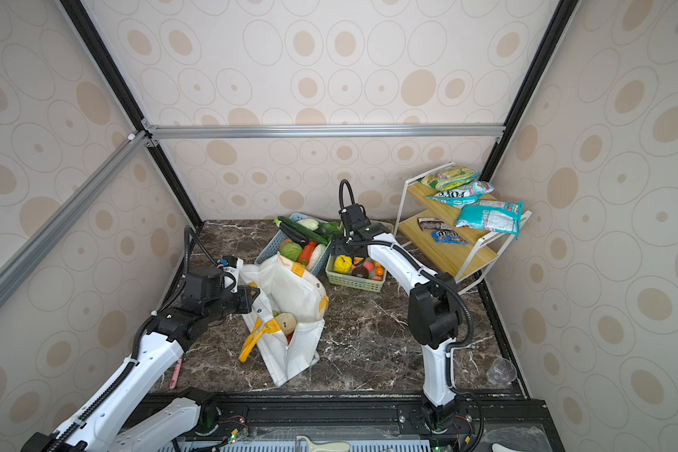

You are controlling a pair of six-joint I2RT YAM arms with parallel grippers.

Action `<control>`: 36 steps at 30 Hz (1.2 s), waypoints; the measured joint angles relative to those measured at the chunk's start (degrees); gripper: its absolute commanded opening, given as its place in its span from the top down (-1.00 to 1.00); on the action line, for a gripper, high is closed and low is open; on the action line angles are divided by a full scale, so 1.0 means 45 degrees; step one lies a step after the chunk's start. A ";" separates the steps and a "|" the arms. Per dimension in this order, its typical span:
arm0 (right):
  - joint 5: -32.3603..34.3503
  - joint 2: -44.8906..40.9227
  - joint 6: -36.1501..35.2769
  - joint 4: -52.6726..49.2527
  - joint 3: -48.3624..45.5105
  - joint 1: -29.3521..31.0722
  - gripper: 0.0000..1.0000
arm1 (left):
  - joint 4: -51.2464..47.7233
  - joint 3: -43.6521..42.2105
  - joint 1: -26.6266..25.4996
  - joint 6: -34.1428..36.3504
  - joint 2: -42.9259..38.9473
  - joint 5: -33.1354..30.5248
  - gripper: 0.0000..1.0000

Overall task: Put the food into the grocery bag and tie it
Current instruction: 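Move the right gripper back over the pale-green fruit basket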

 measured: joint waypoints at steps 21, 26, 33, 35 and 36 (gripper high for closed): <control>0.3007 0.1268 -0.0627 -0.1651 0.0223 -0.0374 0.04 | 0.0000 0.0005 -0.0005 0.0000 0.0000 -0.0034 1.00; 0.3104 0.1676 -0.0631 -0.1797 0.0219 -0.0612 -0.02 | 0.0000 0.0000 0.0000 -0.0005 0.0000 -0.0034 1.00; 0.3191 0.2210 -0.0646 -0.1773 0.0209 -0.0899 -0.02 | -0.0005 0.0000 0.0000 -0.0005 0.0000 -0.0034 1.00; 0.3254 0.2390 -0.0646 -0.1734 0.0223 -0.0913 -0.01 | 0.0000 0.0005 -0.0005 -0.0005 0.0000 -0.0034 1.00; 0.3274 0.2453 -0.0651 -0.1690 0.0253 -0.0913 -0.01 | 0.0000 0.0000 -0.0005 -0.0005 0.0010 -0.0034 1.00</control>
